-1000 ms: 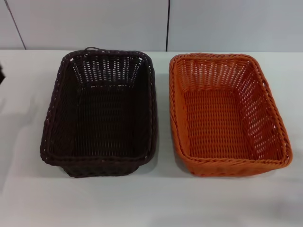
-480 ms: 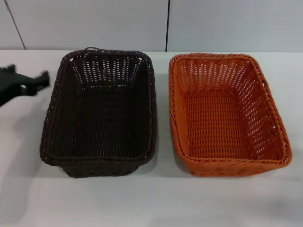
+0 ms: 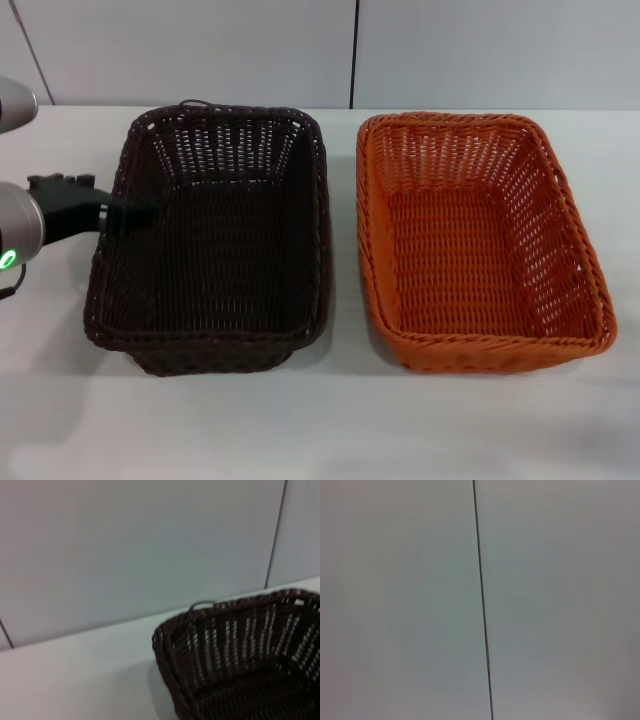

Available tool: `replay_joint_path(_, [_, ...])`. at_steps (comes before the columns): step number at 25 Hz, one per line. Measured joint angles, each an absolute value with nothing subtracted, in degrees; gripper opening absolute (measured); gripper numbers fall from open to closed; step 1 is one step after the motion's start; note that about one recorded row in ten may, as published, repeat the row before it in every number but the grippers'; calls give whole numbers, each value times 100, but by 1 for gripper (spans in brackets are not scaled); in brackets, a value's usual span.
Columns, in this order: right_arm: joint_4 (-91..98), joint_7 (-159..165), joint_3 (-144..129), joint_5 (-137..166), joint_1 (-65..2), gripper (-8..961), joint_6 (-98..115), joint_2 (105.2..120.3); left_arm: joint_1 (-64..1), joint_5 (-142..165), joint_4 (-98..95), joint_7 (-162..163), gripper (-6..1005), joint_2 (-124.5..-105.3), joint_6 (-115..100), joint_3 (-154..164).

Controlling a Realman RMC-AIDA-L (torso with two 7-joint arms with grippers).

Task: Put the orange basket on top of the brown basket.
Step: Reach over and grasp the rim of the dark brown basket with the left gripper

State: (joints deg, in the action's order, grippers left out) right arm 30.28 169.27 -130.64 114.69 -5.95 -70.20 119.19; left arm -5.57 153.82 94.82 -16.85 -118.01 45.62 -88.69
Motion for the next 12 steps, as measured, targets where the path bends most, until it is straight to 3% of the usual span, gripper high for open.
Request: replay_joint_path(12, [2975,16928,-13098,11469,-605,821,-6983,11917,-983,15390,8690,-1695,801,-11808,4612,-8912])
